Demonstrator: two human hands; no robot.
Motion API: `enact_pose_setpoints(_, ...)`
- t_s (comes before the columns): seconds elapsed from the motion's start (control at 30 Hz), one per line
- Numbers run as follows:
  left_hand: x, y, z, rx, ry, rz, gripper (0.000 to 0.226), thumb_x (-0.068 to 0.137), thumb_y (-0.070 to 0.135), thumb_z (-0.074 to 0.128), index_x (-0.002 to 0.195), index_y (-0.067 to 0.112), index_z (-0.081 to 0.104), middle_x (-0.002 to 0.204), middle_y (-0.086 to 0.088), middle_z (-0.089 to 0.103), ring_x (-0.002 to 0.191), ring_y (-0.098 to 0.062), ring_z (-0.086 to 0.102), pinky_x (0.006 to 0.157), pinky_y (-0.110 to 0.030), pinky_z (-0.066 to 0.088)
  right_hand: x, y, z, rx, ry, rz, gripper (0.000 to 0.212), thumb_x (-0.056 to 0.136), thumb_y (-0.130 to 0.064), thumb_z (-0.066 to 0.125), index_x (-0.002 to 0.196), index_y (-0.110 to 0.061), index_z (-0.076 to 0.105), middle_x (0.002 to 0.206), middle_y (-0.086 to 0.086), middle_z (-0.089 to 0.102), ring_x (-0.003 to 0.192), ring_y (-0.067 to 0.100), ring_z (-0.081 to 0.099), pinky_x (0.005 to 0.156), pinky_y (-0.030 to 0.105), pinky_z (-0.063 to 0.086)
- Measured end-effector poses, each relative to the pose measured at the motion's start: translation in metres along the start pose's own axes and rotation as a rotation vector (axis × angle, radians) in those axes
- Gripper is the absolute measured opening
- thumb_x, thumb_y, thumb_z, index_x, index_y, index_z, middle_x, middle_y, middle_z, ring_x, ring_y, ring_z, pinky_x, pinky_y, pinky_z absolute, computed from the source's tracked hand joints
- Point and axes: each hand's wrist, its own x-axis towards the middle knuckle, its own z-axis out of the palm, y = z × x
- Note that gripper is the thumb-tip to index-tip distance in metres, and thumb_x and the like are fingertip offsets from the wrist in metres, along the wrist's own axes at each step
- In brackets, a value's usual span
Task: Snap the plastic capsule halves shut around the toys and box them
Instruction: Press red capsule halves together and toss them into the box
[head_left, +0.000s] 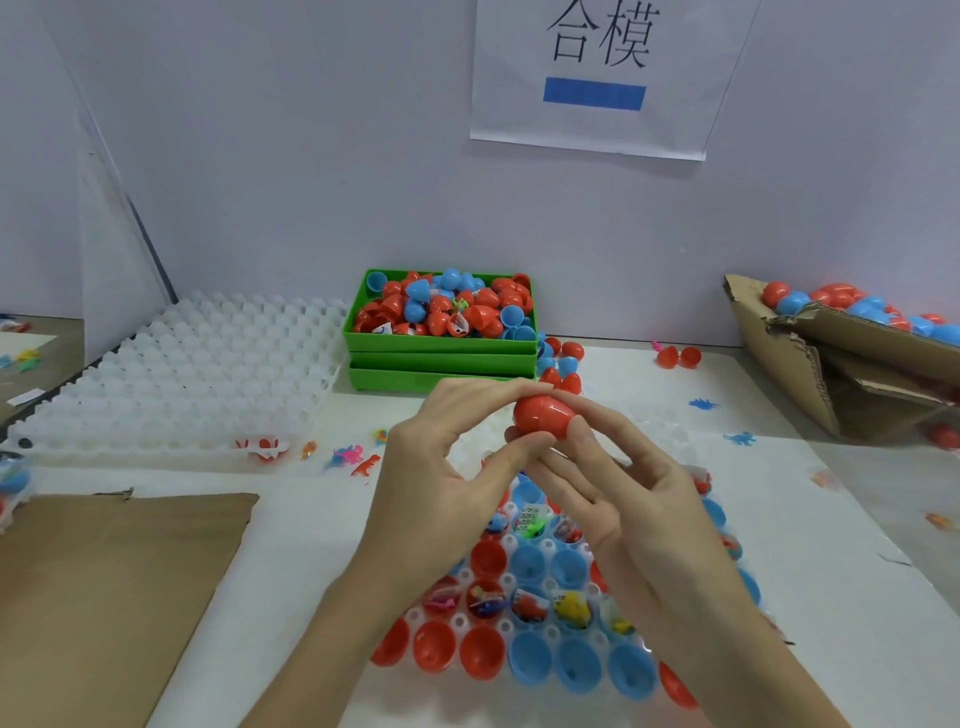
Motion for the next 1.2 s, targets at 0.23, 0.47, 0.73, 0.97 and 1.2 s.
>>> enact_pose_setpoints(0.23,0.0,0.003,-0.002,0.045,-0.003,0.057,0.042,0.085,0.033,0.078,0.125,0.021,0.075,0.119,0.014,0.075,0.12,-0.008,0.066,0.102,-0.021,0.052,-0.008,0.006,0.005,-0.253,0.114,-0.273,0.021,0.095,-0.027,0.069,0.113,-0.029,0.079,0.107,0.003,0.08,0.1,0.021,0.078,0.084,0.022,0.06)
enact_pose_setpoints(0.47,-0.004,-0.002,0.007,0.214,-0.023,0.138,0.045,0.093,0.025,0.075,0.136,0.013,0.069,0.128,0.006,0.072,0.124,-0.003,0.063,0.107,-0.021,0.049,-0.01,0.012,0.008,-0.261,0.212,-0.299,0.02,0.091,-0.028,0.073,0.11,-0.025,0.08,0.099,0.004,0.081,0.092,0.023,0.079,0.078,0.023,0.062)
enact_pose_setpoints(0.73,-0.009,-0.004,0.019,0.264,-0.027,0.174,0.044,0.101,0.015,0.063,0.144,0.007,0.06,0.129,0.0,0.066,0.126,-0.01,0.059,0.11,-0.022,0.046,-0.008,0.014,0.005,-0.261,0.249,-0.299,0.016,0.092,-0.02,0.072,0.106,-0.015,0.079,0.096,0.004,0.081,0.091,0.022,0.079,0.077,0.024,0.062)
enact_pose_setpoints(0.97,-0.013,0.003,0.027,0.302,-0.034,0.132,0.049,0.106,0.021,0.048,0.153,0.007,0.049,0.127,-0.002,0.058,0.126,-0.011,0.052,0.113,-0.023,0.043,-0.007,0.011,0.004,-0.25,0.224,-0.248,0.014,0.091,-0.03,0.072,0.102,-0.027,0.08,0.101,0.001,0.081,0.095,0.021,0.078,0.08,0.021,0.06)
enact_pose_setpoints(1.2,-0.015,0.005,0.03,0.269,-0.009,0.123,0.05,0.105,0.027,0.05,0.152,0.009,0.051,0.124,0.002,0.058,0.124,-0.008,0.053,0.11,-0.016,0.042,-0.007,0.014,0.005,-0.28,0.27,-0.3,0.012,0.095,-0.029,0.068,0.101,-0.029,0.078,0.097,-0.002,0.081,0.089,0.018,0.079,0.075,0.019,0.061)
